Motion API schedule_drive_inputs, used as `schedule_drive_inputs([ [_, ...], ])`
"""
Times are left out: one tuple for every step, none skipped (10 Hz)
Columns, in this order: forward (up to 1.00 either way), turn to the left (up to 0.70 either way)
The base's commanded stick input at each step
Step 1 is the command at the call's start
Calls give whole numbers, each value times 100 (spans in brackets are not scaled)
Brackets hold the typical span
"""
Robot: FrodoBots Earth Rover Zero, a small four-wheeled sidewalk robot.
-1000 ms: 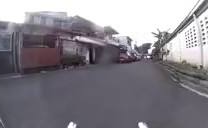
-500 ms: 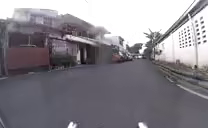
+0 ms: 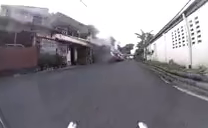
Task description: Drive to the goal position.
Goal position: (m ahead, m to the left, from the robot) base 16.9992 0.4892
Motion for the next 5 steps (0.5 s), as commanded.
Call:
schedule_drive_inputs([
  [70, 0],
  [70, 0],
  [70, 0],
  [70, 0],
  [70, 0],
])
